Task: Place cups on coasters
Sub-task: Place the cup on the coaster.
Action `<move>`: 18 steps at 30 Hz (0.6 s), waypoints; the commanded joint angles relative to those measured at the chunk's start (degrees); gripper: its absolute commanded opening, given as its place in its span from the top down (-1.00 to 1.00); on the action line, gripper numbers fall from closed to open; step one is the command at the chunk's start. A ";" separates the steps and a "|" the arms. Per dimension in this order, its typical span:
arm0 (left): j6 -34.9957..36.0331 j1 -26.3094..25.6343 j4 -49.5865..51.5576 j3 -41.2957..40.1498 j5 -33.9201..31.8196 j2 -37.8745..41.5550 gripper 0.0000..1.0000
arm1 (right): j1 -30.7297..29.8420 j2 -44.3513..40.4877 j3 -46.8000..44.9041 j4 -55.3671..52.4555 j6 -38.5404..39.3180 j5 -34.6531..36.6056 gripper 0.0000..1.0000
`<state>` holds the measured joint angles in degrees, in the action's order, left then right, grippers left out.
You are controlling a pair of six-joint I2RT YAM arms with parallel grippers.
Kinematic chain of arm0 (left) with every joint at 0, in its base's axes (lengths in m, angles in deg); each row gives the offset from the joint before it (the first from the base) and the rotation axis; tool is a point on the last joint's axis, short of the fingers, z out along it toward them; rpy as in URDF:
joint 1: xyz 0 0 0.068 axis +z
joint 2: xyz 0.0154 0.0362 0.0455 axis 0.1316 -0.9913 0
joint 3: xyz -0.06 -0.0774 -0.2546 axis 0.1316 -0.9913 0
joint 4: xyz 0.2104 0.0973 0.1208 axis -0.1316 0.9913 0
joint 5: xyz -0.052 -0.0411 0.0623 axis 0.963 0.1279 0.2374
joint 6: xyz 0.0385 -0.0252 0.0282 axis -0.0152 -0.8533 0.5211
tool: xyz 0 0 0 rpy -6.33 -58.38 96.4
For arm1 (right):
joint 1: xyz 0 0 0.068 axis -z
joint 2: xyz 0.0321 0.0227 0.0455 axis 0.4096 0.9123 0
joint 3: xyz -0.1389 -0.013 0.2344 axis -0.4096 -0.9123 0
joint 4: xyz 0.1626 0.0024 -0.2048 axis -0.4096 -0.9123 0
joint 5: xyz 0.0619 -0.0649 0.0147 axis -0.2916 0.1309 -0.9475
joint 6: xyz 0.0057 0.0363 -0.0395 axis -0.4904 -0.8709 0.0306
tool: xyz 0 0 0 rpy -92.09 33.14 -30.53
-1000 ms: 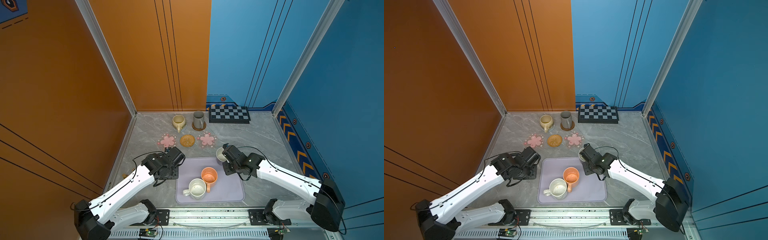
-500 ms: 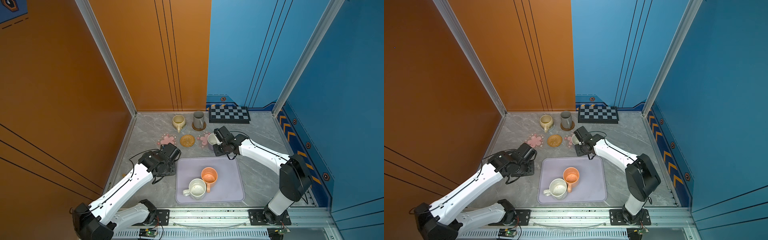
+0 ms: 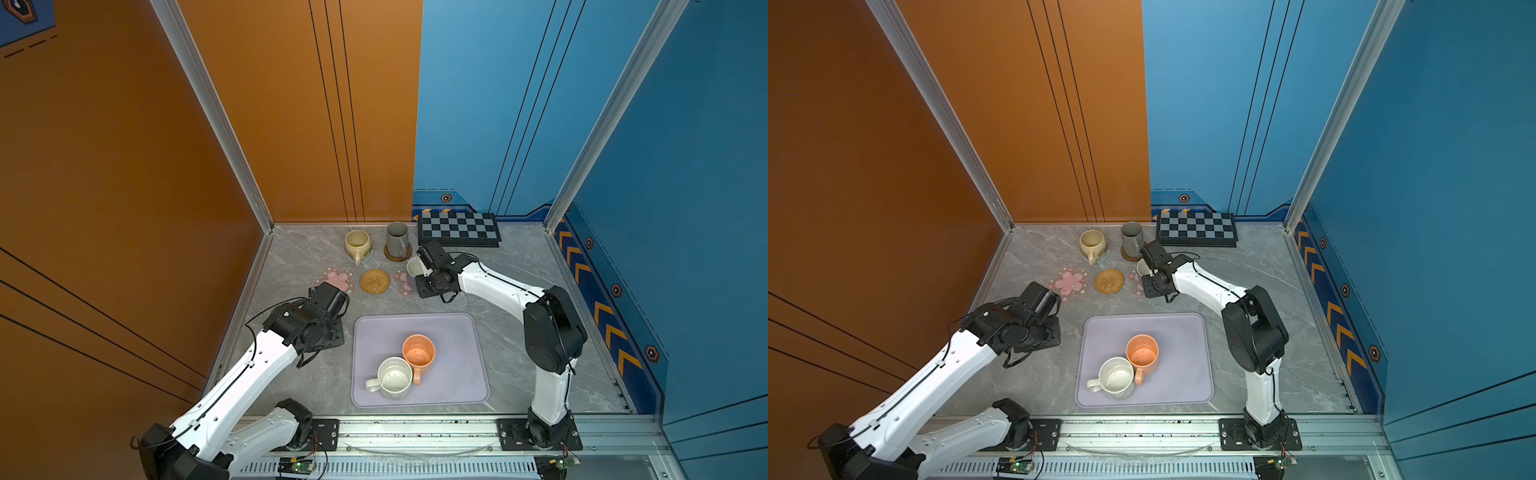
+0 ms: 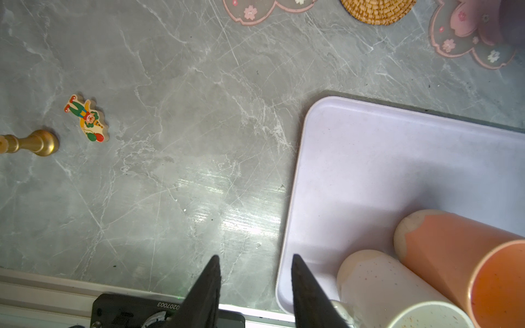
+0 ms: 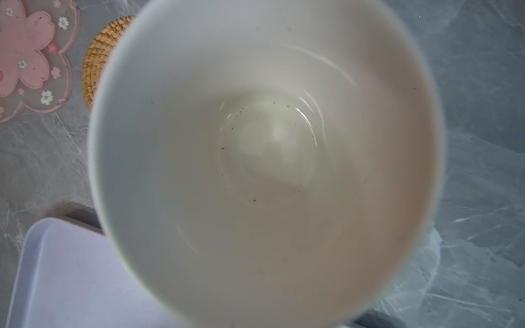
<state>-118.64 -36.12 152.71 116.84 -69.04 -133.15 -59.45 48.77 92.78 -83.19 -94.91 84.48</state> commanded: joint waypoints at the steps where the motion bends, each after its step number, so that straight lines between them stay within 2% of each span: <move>1: 0.74 1.02 0.09 0.23 1.40 1.38 0.16 | 0.73 0.65 3.80 2.69 -1.37 -0.32 1.00; 18: 0.83 3.06 0.16 0.20 2.03 2.08 0.16 | 1.15 6.10 8.74 2.76 -4.49 -0.83 1.00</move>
<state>-118.66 -33.69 152.71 116.84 -67.77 -131.70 -58.24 54.93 99.09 -83.06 -97.97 82.99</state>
